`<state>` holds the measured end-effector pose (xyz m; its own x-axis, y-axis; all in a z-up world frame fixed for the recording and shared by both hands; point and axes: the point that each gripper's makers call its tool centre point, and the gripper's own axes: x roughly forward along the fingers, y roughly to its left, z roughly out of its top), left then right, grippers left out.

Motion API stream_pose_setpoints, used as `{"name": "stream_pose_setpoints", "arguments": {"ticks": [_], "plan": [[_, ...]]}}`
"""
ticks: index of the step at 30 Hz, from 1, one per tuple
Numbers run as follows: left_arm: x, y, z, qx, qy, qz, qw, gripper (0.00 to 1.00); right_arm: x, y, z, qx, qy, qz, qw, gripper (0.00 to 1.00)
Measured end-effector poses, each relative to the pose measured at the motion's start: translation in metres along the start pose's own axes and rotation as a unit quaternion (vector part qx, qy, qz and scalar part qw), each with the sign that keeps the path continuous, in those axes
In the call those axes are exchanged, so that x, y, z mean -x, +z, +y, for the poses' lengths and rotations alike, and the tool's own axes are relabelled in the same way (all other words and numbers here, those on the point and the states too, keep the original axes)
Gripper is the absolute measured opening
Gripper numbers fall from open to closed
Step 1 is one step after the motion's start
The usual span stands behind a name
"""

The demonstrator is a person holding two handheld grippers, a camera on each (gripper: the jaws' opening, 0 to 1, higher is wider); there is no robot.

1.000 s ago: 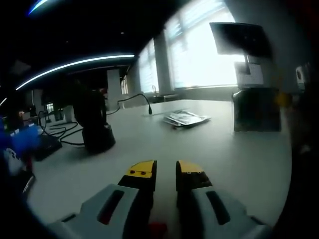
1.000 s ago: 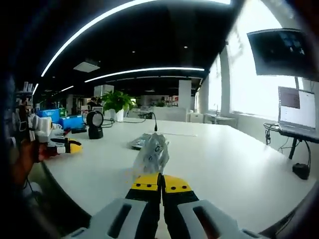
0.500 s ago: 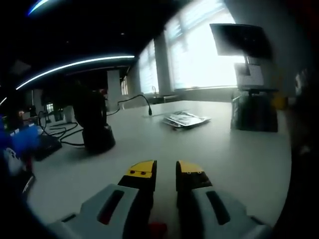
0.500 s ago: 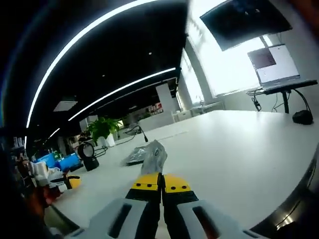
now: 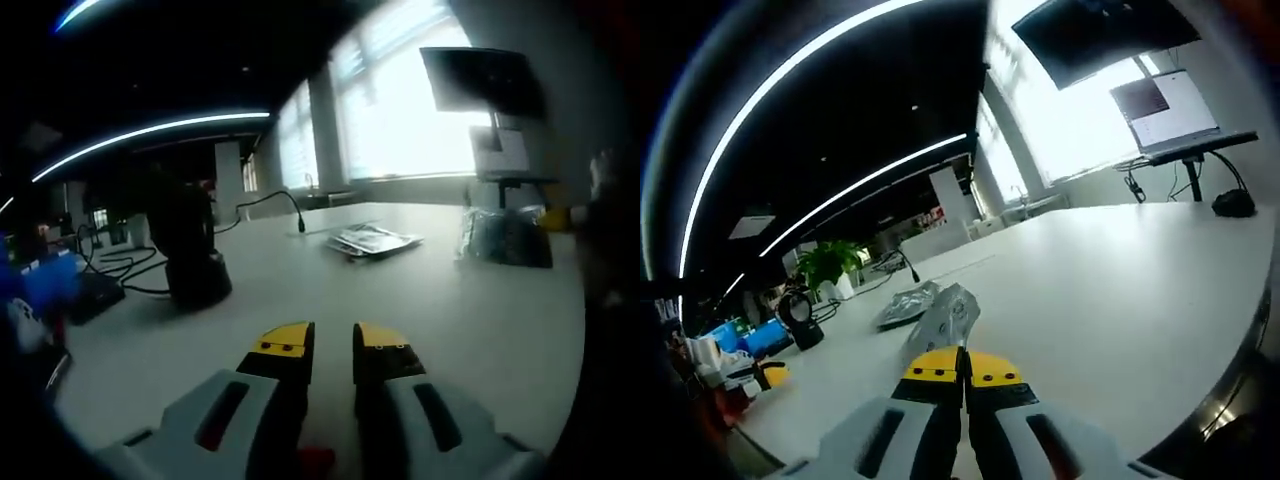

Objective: Clip sheet goods on table flip sheet goods clip sheet goods scan sheet goods put sheet goods back to table

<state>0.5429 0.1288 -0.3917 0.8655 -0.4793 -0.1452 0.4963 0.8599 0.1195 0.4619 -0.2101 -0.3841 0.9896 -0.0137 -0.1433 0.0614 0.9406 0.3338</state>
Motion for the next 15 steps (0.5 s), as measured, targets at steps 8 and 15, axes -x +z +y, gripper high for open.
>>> {"name": "stream_pose_setpoints", "arguments": {"ticks": [8,15], "plan": [[0.000,-0.001,0.000,0.000,0.000,0.001,1.0000,0.08,-0.003,-0.006,-0.004,0.016,-0.020,0.016,0.9995,0.00],[0.000,0.000,0.001,0.005,-0.002,0.000,1.0000,0.08,-0.003,-0.013,-0.005,0.027,-0.033,0.030,0.9986,0.00]]}}
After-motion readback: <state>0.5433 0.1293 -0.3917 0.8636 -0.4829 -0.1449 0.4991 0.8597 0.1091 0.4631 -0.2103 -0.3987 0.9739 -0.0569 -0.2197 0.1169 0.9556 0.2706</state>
